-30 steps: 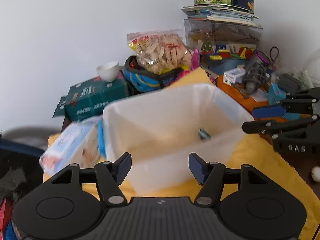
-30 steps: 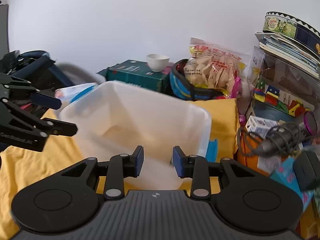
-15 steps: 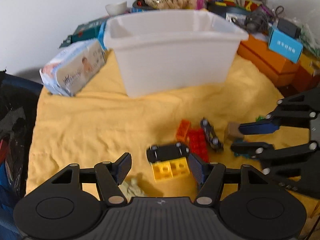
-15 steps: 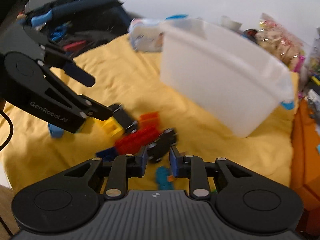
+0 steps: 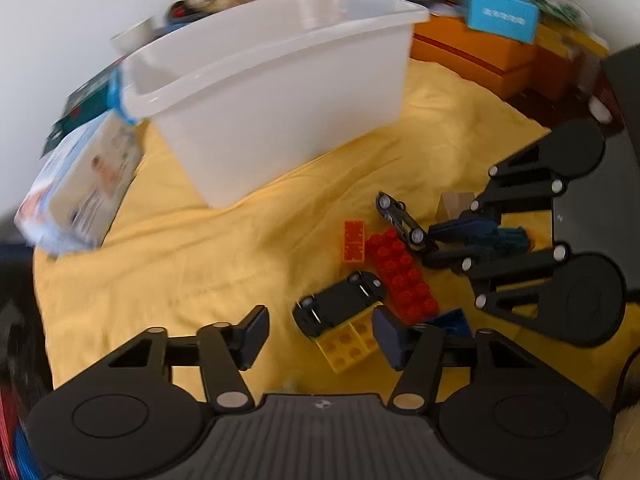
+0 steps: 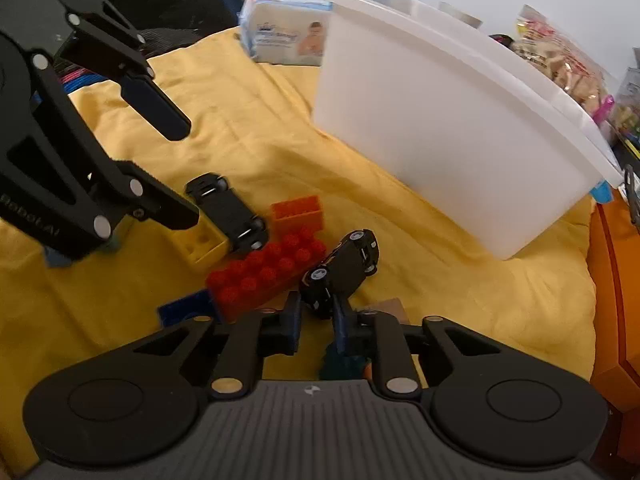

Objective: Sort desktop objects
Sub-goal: 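Grasp a black car with the right tool while the left tool grasps a white-green car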

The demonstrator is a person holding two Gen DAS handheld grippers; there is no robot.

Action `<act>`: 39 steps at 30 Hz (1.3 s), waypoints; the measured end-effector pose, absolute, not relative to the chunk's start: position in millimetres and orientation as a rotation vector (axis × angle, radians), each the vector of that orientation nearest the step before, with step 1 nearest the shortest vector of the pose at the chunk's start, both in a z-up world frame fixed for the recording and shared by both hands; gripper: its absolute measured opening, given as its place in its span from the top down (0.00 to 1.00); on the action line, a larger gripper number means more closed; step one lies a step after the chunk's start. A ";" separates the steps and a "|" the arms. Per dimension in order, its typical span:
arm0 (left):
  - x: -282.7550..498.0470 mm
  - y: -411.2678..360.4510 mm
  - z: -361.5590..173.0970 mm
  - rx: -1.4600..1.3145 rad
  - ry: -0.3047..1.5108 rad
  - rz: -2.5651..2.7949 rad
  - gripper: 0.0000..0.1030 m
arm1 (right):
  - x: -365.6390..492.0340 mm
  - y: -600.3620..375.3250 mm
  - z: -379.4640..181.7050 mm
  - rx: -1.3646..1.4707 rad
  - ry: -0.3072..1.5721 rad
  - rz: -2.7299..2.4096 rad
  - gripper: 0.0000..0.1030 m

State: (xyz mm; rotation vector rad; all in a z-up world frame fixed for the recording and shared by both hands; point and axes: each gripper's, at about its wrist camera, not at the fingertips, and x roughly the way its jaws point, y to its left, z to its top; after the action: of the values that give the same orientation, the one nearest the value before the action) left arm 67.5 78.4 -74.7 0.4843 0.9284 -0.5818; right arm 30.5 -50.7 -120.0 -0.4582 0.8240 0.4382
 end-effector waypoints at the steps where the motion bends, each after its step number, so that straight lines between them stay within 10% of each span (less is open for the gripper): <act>1: 73.1 78.7 -75.5 0.499 0.926 -0.610 0.43 | 31.8 -51.4 -120.0 -0.451 0.826 0.427 0.87; 9: 91.5 68.6 -95.1 0.643 0.884 -0.796 0.65 | 32.4 -64.6 -119.2 -0.387 0.867 0.370 0.90; 35: 42.9 58.3 -110.7 0.776 0.802 -0.766 0.59 | 36.5 -33.2 -123.0 -0.599 0.758 0.406 0.69; 39: 68.8 74.1 -107.9 0.589 0.887 -0.749 0.74 | 47.4 -34.8 -127.0 -0.581 0.774 0.387 0.78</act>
State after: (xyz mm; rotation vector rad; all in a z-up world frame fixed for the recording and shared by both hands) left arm 68.8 74.1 -107.9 0.5894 0.8874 -0.7492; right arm 47.4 -34.8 -127.0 -0.5812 0.7742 0.3866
